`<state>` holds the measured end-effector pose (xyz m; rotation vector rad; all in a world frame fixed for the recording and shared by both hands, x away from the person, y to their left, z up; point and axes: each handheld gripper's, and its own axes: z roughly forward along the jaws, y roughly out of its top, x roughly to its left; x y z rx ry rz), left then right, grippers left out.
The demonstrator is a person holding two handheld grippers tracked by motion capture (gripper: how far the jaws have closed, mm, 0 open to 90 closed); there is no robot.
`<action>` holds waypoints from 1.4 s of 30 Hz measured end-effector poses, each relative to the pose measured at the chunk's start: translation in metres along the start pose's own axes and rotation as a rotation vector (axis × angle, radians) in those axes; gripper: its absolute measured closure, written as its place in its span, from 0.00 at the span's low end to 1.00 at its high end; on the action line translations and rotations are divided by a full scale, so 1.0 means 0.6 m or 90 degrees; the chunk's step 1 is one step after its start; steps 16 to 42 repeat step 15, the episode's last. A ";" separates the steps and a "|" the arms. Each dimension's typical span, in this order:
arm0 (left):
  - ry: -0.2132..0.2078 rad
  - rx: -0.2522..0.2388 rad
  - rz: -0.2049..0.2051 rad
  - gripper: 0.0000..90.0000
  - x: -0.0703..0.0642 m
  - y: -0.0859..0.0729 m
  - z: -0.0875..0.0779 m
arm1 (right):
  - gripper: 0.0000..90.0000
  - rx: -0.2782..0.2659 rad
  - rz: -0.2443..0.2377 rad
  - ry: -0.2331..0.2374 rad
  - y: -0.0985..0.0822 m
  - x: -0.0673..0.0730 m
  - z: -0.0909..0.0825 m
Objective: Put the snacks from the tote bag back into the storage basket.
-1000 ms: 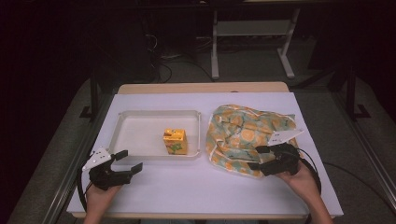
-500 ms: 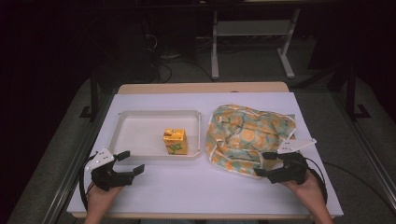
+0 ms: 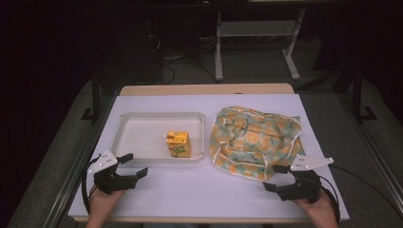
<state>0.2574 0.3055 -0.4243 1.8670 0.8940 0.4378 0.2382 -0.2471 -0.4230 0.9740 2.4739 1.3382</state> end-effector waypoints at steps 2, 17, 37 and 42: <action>0.001 0.005 0.001 0.18 0.000 0.000 0.001 | 0.25 -0.004 -0.006 -0.003 0.002 0.002 0.001; -0.009 -0.004 0.017 0.18 -0.003 0.002 0.004 | 0.18 -0.016 0.016 -0.046 0.003 -0.005 0.011; -0.009 -0.004 0.017 0.18 -0.003 0.002 0.004 | 0.18 -0.016 0.016 -0.046 0.003 -0.005 0.011; -0.009 -0.004 0.017 0.18 -0.003 0.002 0.004 | 0.18 -0.016 0.016 -0.046 0.003 -0.005 0.011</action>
